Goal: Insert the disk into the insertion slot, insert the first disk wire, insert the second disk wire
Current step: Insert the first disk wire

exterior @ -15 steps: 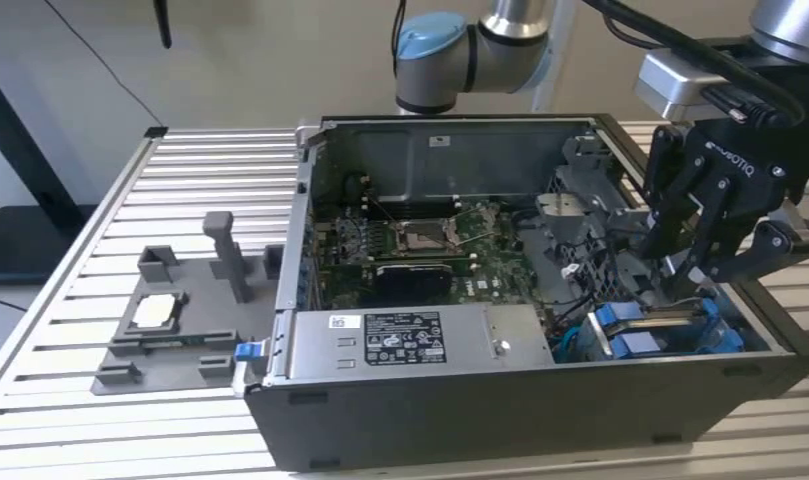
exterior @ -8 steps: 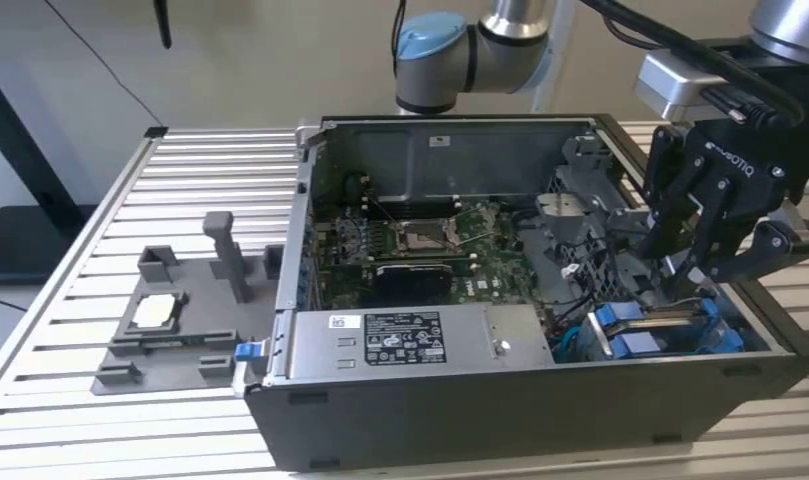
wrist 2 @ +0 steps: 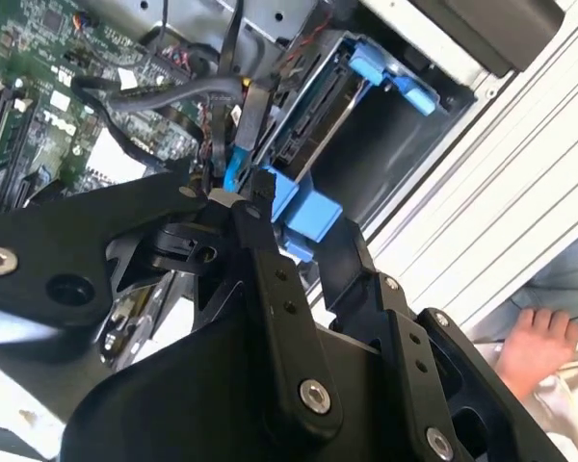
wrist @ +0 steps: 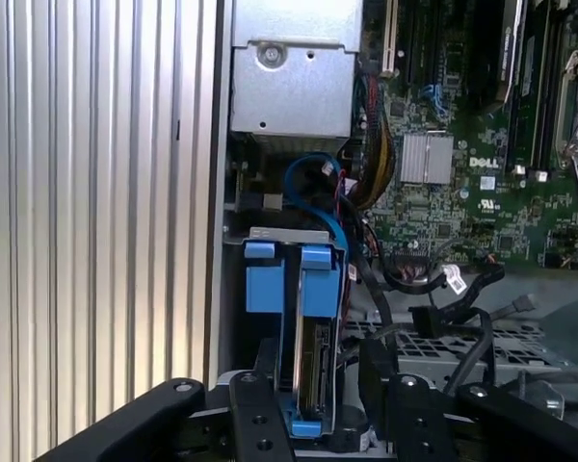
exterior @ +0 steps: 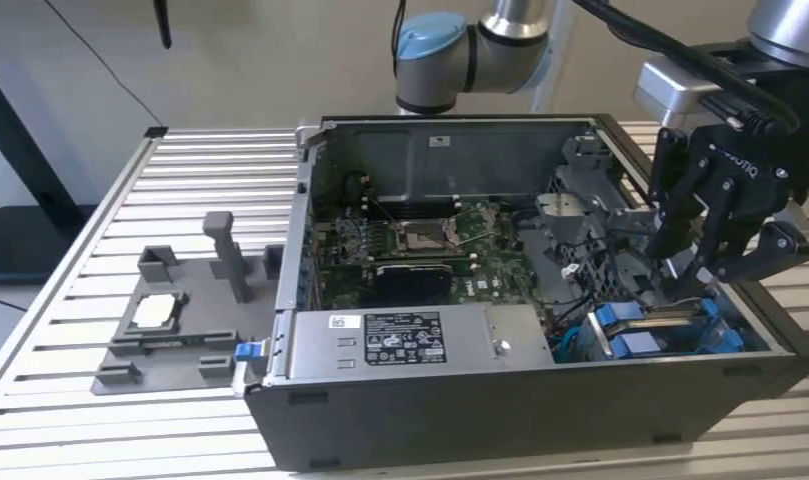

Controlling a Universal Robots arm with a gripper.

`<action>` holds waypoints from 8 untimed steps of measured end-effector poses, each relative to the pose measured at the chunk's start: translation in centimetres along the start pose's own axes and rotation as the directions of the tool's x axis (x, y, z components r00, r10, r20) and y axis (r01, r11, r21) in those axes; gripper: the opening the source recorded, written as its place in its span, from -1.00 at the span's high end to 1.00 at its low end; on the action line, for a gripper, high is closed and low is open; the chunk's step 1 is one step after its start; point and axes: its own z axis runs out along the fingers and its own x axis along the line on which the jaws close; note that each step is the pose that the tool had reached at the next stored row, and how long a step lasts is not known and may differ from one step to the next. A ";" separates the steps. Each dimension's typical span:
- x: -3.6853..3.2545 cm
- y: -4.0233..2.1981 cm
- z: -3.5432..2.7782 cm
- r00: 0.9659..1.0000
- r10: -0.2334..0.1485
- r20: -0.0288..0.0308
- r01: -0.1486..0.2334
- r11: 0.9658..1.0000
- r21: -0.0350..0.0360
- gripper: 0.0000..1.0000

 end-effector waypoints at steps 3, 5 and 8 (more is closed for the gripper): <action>-0.15 -0.01 -0.05 1.000 0.000 0.004 0.000 1.000 0.006 0.07; -0.26 -0.01 -0.11 1.000 0.000 0.005 0.000 1.000 0.009 0.07; -0.43 -0.02 -0.27 1.000 0.000 0.006 0.000 1.000 0.013 0.07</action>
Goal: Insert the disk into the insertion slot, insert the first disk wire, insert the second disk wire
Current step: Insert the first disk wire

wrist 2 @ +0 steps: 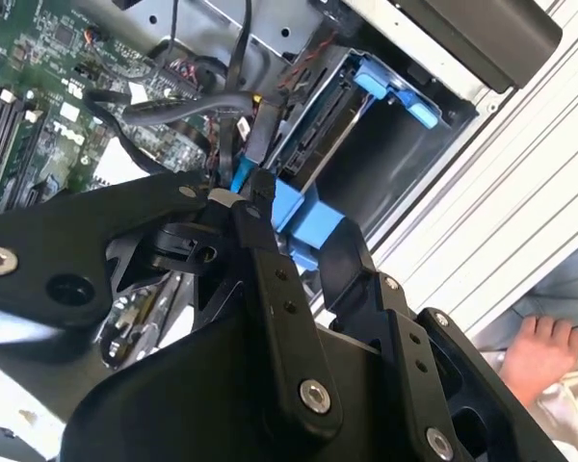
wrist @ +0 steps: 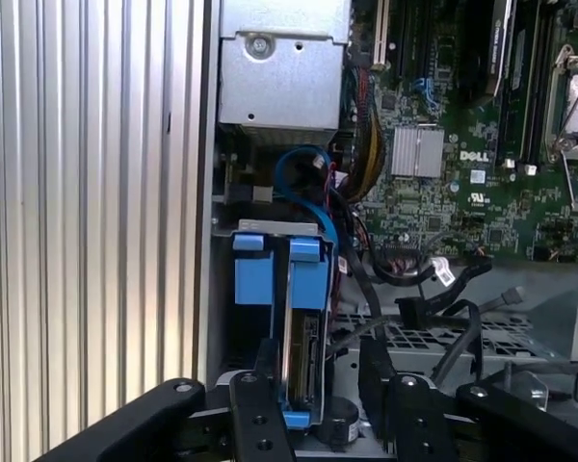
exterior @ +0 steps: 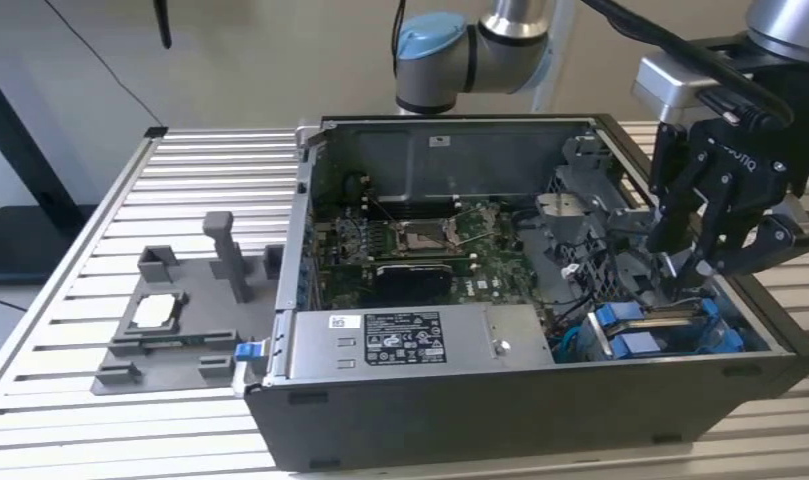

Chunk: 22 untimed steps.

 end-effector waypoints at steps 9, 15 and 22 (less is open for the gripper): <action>-0.85 -0.03 -0.23 1.000 0.000 0.004 0.000 1.000 0.025 0.07; -1.50 -0.06 -0.21 1.000 -0.002 0.005 0.002 0.999 0.042 0.07; -1.64 -0.10 -0.01 1.000 -0.024 0.004 0.024 0.996 0.091 0.07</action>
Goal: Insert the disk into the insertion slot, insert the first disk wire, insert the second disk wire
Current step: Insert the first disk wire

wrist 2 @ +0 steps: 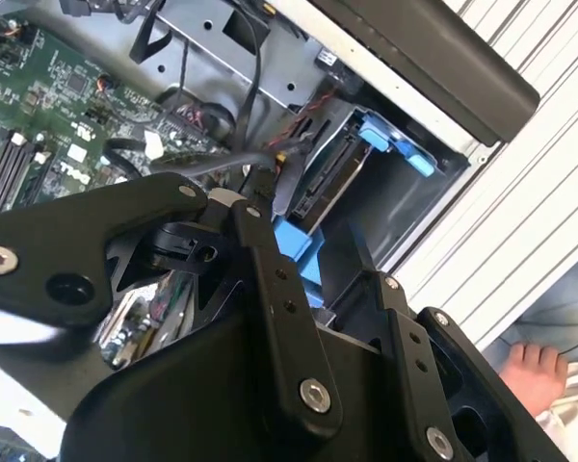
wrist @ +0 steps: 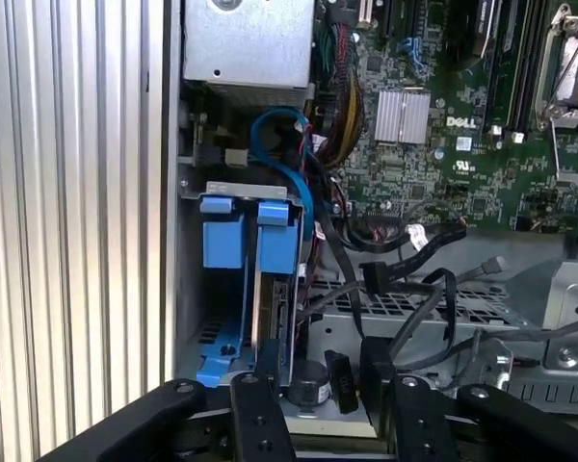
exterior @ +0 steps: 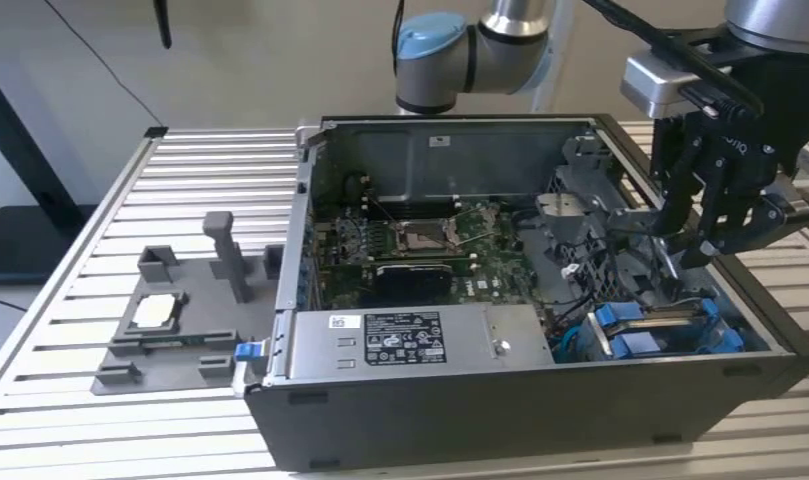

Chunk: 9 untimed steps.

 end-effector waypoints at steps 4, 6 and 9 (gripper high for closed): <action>-0.01 -0.09 0.11 1.000 -0.016 0.001 0.016 1.000 0.010 0.07; -0.01 -0.19 0.15 1.000 -0.023 0.003 0.023 1.000 0.010 0.07; -0.01 -0.31 0.19 0.999 -0.035 0.005 0.035 0.999 0.012 0.07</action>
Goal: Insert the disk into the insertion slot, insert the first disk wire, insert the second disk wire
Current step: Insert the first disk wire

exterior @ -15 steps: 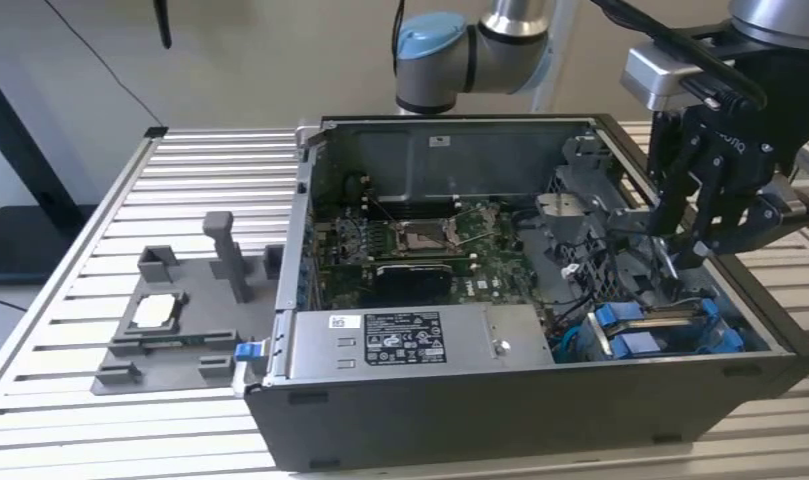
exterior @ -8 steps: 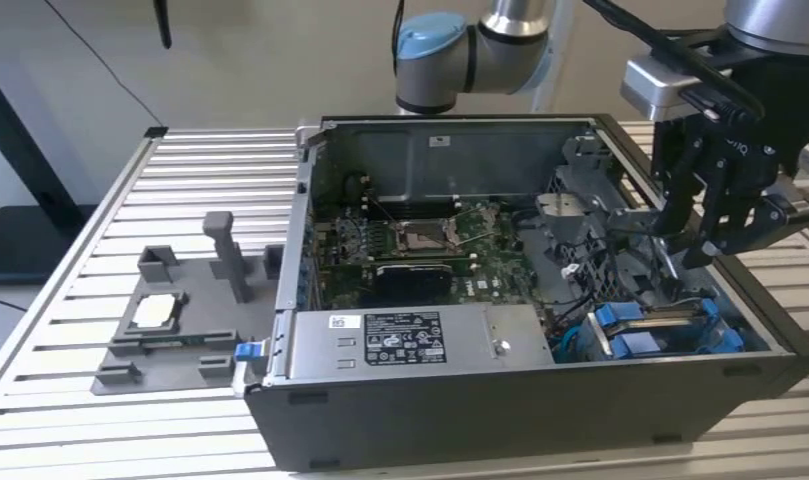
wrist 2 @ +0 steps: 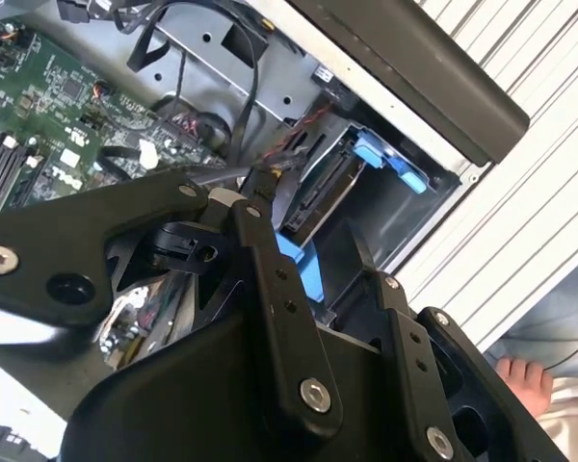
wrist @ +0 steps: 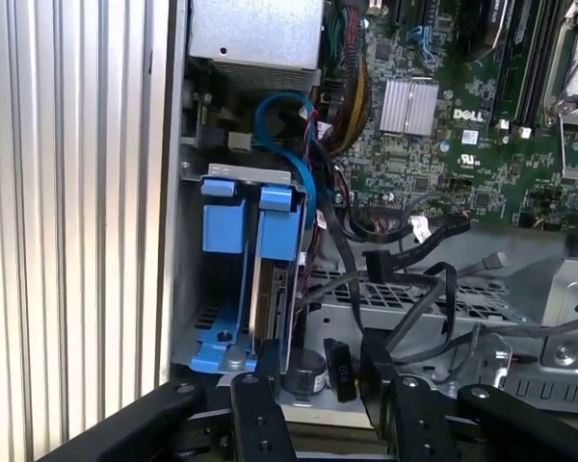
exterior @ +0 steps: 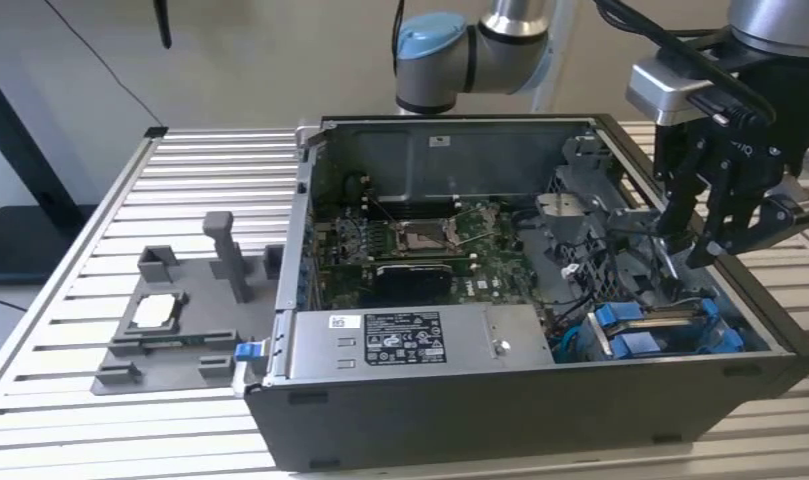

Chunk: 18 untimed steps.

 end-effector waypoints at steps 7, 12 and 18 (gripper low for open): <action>0.00 -0.06 0.02 1.000 -0.003 0.001 0.003 1.000 0.001 0.07; 0.00 -0.07 0.02 1.000 -0.003 0.001 0.003 1.000 0.001 0.36; 0.01 -0.09 0.02 1.000 -0.003 0.001 0.003 1.000 0.001 0.62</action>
